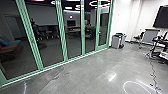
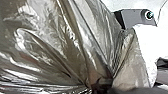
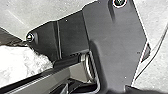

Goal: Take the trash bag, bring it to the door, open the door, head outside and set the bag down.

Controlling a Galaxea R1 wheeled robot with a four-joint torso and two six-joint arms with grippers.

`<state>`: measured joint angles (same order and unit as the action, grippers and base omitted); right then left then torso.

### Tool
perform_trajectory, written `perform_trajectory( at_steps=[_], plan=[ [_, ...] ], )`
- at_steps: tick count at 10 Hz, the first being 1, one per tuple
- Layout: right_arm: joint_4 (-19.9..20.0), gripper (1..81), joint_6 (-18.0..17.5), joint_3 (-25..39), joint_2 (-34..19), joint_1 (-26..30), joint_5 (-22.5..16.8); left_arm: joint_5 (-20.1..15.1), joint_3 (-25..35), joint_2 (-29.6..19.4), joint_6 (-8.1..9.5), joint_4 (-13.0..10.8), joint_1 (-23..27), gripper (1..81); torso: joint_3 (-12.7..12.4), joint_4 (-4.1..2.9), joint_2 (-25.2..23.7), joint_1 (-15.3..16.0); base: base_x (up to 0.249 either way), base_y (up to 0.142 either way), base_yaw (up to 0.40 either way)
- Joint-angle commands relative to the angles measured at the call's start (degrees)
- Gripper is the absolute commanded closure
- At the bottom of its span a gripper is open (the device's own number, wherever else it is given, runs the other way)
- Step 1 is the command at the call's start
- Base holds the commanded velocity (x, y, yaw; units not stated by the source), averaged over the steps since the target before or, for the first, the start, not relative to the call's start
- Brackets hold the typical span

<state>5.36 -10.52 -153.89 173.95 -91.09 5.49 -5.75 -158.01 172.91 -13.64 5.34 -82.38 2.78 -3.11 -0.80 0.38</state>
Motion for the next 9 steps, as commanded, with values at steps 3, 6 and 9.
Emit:
perform_trajectory(
  at_steps=[3, 6, 9],
  plan=[
    [0.4, 1.0, 0.2, 0.2, 0.2, 2.0, -3.3, -3.4, -0.1, -0.5, -0.42, -0.2, 3.1, 81.1, 0.0, 0.0, 0.0, -0.1, 0.088, 0.0, 0.0],
    [0.3, 1.0, 0.2, 0.2, 0.2, 2.2, -3.3, -3.4, -0.1, -0.4, -0.42, -0.2, 3.1, 81.1, 0.0, 0.0, 0.0, -0.1, 0.113, 0.0, 0.0],
    [0.3, 1.0, 0.2, 0.2, 0.2, 2.3, -3.3, -3.4, -0.1, -0.4, -0.42, -0.2, 3.2, 81.1, 0.0, 0.0, 0.0, -0.1, 0.126, 0.0, 0.0]
  ],
)
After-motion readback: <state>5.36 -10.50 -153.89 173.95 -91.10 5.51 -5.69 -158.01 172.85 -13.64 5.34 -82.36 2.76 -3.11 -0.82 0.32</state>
